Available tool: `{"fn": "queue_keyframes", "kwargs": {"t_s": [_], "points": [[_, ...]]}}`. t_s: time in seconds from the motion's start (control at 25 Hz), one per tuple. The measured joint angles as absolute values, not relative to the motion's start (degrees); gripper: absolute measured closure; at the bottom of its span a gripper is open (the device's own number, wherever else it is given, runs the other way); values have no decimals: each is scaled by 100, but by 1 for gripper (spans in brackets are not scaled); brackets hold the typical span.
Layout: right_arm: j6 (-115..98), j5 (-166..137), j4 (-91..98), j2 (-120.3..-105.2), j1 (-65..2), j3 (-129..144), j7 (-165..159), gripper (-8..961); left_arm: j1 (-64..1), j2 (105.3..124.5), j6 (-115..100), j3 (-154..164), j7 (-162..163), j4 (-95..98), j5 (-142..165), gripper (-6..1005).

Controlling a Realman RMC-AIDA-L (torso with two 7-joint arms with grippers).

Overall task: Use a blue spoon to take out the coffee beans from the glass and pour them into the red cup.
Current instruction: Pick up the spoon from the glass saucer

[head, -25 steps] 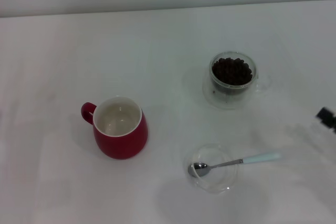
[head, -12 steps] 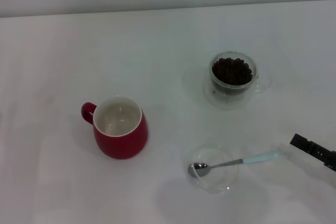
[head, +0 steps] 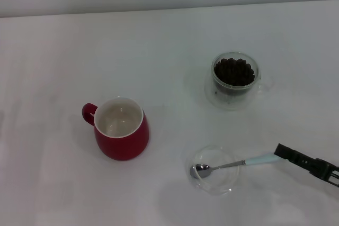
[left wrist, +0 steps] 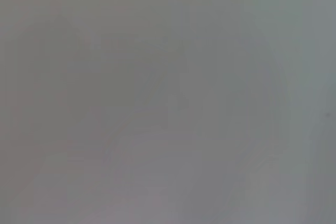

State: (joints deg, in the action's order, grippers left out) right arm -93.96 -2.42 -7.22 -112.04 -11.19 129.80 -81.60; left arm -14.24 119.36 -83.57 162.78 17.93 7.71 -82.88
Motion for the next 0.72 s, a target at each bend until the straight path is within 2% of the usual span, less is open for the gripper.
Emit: {"fn": "queue_keyframes", "kwargs": {"t_s": [0.72], "points": [[-9162, -253, -727, -11244, -1462, 13401, -8393, 317, -1492, 11944, -8359, 16277, 1793, 782, -8288, 270]]}}
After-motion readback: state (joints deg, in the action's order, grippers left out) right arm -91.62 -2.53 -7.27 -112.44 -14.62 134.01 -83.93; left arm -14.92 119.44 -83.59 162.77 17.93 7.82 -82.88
